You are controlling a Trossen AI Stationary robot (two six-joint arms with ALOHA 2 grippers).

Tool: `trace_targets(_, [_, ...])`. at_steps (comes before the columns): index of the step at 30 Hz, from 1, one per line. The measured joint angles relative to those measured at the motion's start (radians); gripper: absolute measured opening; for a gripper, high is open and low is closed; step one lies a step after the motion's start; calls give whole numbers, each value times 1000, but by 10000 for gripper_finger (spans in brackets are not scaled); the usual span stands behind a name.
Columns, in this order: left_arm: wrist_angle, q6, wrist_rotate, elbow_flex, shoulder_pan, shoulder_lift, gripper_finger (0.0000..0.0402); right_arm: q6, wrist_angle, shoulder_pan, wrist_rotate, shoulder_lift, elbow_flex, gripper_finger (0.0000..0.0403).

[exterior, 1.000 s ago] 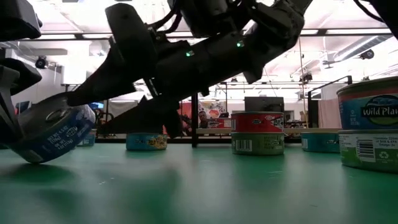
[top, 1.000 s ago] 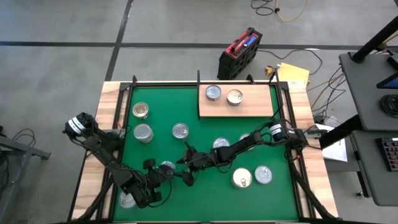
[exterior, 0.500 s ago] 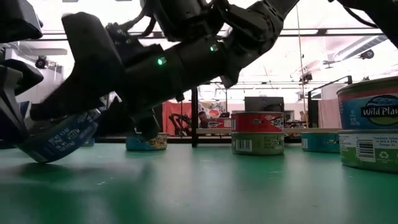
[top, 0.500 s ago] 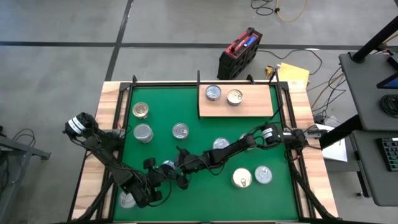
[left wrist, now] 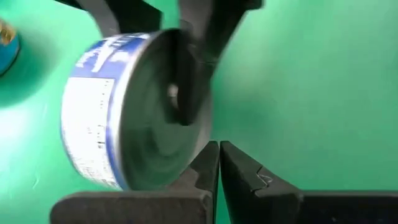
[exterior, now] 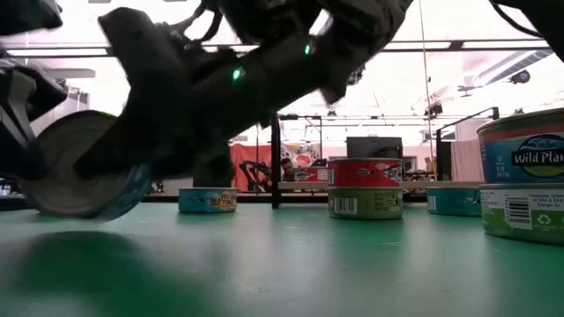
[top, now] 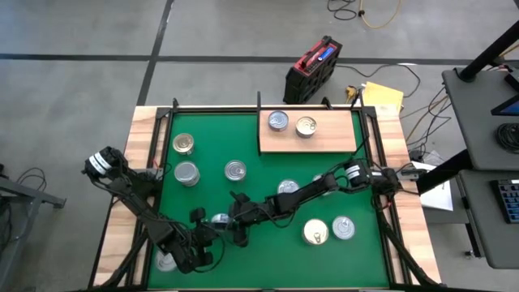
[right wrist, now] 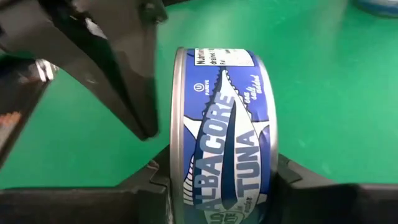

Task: Stack canned seafood by type on shelf
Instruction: Put the blue tuna can on the shelf

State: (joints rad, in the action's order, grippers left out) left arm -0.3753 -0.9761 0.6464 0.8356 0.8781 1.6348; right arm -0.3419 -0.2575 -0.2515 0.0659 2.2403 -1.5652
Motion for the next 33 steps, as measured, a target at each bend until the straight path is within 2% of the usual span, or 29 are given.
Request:
trace_targets(6, [-19, 75, 14, 76, 15, 0, 0, 46, 219, -38, 106, -135, 19, 123])
trace_targets(10, [-44, 133, 101, 123, 31, 0, 0, 47, 330, -70, 157, -231, 76, 123])
trace_targets(13, [-43, 189, 170, 149, 33, 0, 0, 43, 326, -97, 184, -326, 163, 123])
trace_targets(16, [-38, 229, 238, 168, 26, 0, 0, 24, 259, -127, 220, -427, 280, 123])
trace_targets(20, [42, 262, 363, 174, 18, 0, 0, 20, 68, -175, 246, -525, 463, 123])
trace_targets(24, [262, 498, 396, 167, 15, 0, 0, 15, -105, -220, 293, -600, 606, 123])
trace_targets(28, [542, 802, 343, 162, -5, 0, 0, 1, -166, -263, 354, -649, 681, 123])
trace_targets(31, [716, 1009, 168, 154, -43, 0, 0, 1, -190, -296, 386, -679, 705, 123])
trace_targets(33, [783, 1093, 35, 149, -81, 0, 0, 1, -193, -316, 386, -699, 710, 123])
